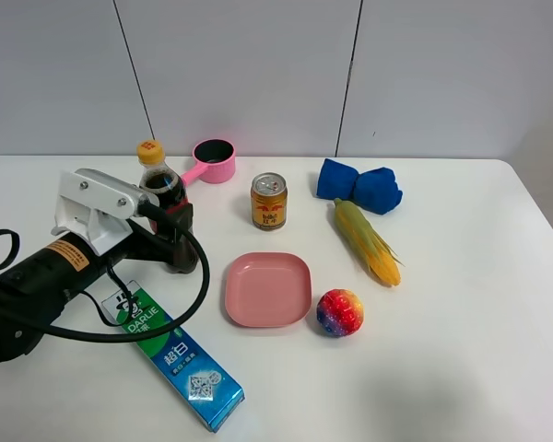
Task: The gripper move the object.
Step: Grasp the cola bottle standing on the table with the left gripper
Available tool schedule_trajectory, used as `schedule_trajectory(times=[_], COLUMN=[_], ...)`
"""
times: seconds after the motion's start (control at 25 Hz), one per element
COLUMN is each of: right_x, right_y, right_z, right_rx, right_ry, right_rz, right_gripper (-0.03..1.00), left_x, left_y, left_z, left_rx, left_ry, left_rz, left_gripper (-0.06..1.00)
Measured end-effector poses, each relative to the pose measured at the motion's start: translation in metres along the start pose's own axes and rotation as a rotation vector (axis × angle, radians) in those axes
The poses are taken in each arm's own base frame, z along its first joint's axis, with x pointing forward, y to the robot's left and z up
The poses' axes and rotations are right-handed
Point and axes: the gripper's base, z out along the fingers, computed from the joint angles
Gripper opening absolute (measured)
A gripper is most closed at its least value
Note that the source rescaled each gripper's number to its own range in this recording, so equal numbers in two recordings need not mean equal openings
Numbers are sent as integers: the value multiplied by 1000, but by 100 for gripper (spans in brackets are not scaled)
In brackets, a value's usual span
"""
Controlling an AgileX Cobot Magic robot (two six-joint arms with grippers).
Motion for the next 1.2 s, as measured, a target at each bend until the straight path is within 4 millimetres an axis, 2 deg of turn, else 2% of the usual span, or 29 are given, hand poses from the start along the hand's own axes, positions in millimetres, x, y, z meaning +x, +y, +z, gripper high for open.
schedule_trajectory(times=[0.32, 0.64, 1.0, 1.04, 1.08, 1.12, 1.2], right_x=[0, 0, 0, 0, 0, 0, 0], right_y=[0, 0, 0, 0, 0, 0, 0], right_z=[0, 0, 0, 0, 0, 0, 0], right_rx=[0, 0, 0, 0, 0, 0, 0], right_ry=[0, 0, 0, 0, 0, 0, 0], right_rz=[0, 0, 0, 0, 0, 0, 0], right_gripper=[100, 100, 100, 100, 100, 100, 100], left_x=[3, 15, 13, 13, 13, 13, 12], left_y=[-6, -7, -10, -10, -10, -10, -10], left_z=[23, 38, 53, 54, 54, 54, 54], left_rx=[43, 44, 61, 61, 61, 60, 61], left_ry=[7, 44, 24, 23, 22, 21, 19], left_rz=[-8, -6, 3, 3, 3, 3, 8], left_gripper=[76, 76, 75, 72, 63, 49, 4])
